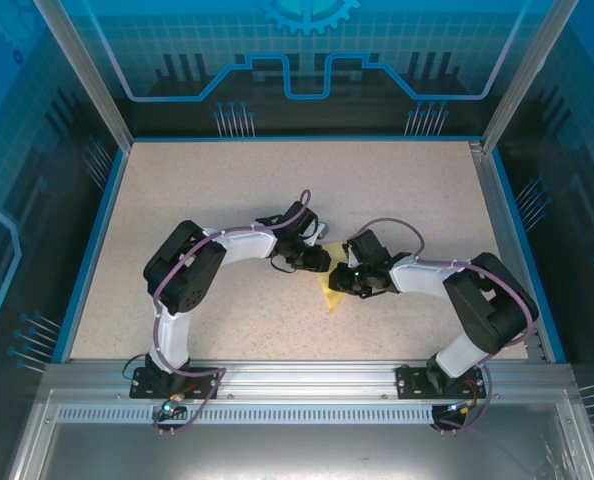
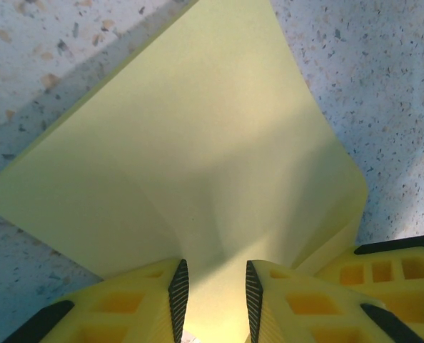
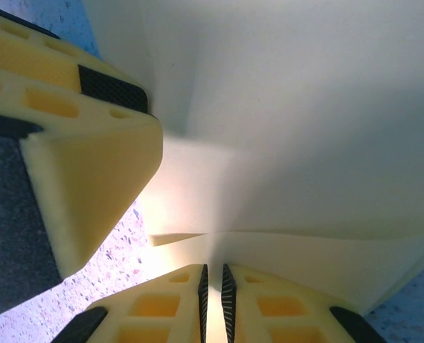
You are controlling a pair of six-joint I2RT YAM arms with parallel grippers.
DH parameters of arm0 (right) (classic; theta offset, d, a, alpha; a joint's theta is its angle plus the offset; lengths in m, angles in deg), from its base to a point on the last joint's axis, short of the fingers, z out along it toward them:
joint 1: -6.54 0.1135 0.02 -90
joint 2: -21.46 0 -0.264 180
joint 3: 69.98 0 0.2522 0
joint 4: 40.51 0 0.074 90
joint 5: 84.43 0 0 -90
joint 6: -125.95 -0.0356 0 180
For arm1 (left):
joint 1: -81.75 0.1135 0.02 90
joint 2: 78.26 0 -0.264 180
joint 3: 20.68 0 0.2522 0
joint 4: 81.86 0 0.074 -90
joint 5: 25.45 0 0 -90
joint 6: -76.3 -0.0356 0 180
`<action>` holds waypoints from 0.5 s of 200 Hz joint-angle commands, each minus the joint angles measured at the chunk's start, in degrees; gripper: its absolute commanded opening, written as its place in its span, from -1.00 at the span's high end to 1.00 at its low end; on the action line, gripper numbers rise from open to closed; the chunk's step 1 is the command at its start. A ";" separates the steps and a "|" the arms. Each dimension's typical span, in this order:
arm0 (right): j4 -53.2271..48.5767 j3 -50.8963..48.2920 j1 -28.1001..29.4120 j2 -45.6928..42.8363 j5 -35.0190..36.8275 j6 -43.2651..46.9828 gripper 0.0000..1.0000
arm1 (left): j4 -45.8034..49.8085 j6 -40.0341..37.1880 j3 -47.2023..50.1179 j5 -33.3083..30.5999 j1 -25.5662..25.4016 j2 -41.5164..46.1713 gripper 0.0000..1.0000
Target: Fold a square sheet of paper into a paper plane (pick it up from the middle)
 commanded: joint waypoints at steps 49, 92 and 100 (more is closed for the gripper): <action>-3.28 -1.63 0.15 2.99 1.77 -0.55 0.70 | 1.64 0.62 0.96 1.74 -0.27 3.07 0.36; -3.92 -1.85 0.14 2.48 1.61 0.18 0.72 | 1.99 1.55 2.20 2.06 -0.31 8.78 0.36; -3.79 -1.90 0.06 2.48 1.46 0.19 0.73 | 2.07 1.63 2.66 2.58 -0.50 9.27 0.36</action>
